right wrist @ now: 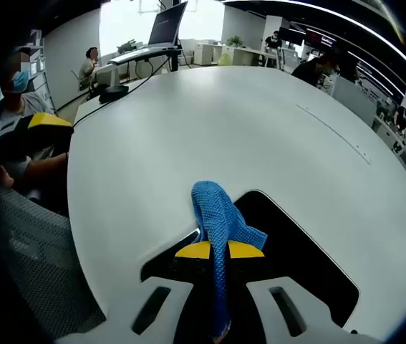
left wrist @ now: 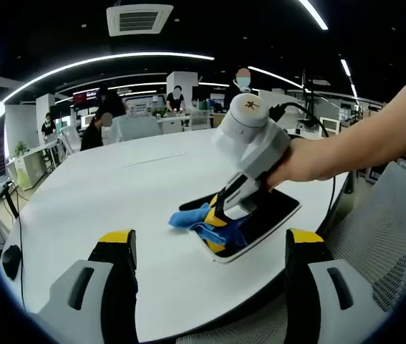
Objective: Wipe the mirror surface with the cleaning cloth until all visible marks leave the cleaned area.
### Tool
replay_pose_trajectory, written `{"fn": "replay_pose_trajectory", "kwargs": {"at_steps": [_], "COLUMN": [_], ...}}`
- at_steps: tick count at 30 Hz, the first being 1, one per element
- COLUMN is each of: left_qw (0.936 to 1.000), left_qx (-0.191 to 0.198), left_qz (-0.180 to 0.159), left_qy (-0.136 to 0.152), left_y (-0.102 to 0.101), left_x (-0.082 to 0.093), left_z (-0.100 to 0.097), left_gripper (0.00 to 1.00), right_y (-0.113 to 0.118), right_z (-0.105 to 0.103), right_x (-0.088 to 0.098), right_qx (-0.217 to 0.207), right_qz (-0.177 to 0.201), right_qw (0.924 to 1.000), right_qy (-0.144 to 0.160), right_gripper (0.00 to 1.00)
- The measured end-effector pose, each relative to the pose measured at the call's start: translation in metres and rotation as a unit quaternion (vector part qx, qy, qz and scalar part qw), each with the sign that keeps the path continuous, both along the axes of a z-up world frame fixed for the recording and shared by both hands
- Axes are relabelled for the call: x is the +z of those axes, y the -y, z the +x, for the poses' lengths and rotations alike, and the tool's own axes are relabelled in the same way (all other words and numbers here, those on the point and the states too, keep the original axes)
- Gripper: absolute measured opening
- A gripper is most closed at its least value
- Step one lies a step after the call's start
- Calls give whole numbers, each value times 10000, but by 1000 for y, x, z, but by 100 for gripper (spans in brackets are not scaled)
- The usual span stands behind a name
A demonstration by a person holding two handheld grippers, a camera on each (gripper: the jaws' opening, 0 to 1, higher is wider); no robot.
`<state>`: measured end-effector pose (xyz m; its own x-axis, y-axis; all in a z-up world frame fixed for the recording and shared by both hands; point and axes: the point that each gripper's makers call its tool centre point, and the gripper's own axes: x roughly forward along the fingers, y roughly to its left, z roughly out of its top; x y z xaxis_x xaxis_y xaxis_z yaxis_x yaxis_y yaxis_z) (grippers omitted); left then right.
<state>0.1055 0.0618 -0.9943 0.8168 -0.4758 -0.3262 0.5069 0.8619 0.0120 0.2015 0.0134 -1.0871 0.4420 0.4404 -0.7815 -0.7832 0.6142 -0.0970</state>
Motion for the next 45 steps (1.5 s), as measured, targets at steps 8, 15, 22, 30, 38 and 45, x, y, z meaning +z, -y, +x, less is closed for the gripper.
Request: {"fn": "replay_pose_trajectory", "kwargs": {"at_steps": [8,15,22,30,38,45], "left_qw": [10000,10000,10000,10000,10000,10000], "left_qx": [15,31,20,19,22,23], "left_qz": [6,12,27,40,39,47], "left_qy": [14,18,-1,-38,-39,-54], "left_y": [-1,-1,-2,-2,-2,-3], "left_x": [0,0,-1,-3,-3,-3], "left_z": [0,0,-1,-2,-2,-3], "left_gripper": [83,83,83,83,83,83], "right_y": [15,28,43,58,74,89], "right_z": [2,4,5,6,8,8], "right_x": [0,-1,-1,-1,-1,-1], "right_qx": [-121,-305,-474,-634,-790,-947], "right_qz": [-14,-16,-4,31,56,70], "right_qw": [9999,9995,9989,9980,9969,9955], "right_qy": [2,-5,12,18,20,16], "right_gripper": [0,0,0,0,0,0]}}
